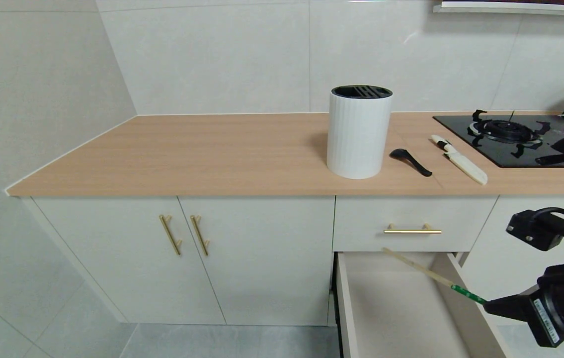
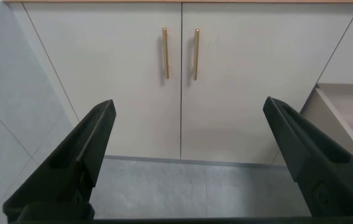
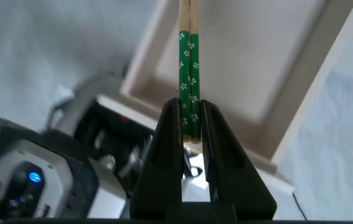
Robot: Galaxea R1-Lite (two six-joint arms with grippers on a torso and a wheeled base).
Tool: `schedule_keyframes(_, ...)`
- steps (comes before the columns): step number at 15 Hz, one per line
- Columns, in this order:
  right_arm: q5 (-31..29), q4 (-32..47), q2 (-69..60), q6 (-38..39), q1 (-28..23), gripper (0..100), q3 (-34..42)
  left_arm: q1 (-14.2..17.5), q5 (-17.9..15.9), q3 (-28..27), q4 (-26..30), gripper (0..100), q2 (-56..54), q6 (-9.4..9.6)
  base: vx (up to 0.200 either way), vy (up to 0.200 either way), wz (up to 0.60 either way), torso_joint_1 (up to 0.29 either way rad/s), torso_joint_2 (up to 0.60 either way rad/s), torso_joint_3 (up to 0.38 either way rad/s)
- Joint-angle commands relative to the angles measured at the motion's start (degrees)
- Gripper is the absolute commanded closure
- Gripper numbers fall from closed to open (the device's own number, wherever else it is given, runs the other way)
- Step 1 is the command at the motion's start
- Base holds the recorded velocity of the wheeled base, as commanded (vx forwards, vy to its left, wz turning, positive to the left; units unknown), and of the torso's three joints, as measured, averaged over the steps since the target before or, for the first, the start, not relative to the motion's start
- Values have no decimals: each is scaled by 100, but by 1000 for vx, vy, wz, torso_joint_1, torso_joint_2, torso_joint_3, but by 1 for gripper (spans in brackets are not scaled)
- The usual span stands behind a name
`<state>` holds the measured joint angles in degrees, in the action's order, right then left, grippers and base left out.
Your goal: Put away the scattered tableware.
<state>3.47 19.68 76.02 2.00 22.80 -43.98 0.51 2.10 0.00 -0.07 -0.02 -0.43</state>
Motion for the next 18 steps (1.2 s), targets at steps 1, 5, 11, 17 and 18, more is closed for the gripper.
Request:
schedule_keyframes(1,-110,36,1002,29,102,100,4,2,1,0,-1,0,2,-1,0,0,0,0,0,0)
schedule_keyframes(5,-453,-104,1952,521,93,100,-163,2,1,0,-1,0,2,-1,0,0,0,0,0,0)
schedule_keyframes(11,-453,-1713,3595,1259,102,100,-233,2,1,0,-1,0,2,-1,0,0,0,0,0,0)
schedule_keyframes(17,-470,-2469,3885,1426,120,100,-242,2,1,0,-1,0,2,-1,0,0,0,-13,31,19)
schedule_keyframes(18,-470,-2495,3885,1426,120,100,-242,2,1,0,-1,0,2,-1,0,0,0,-129,315,183)
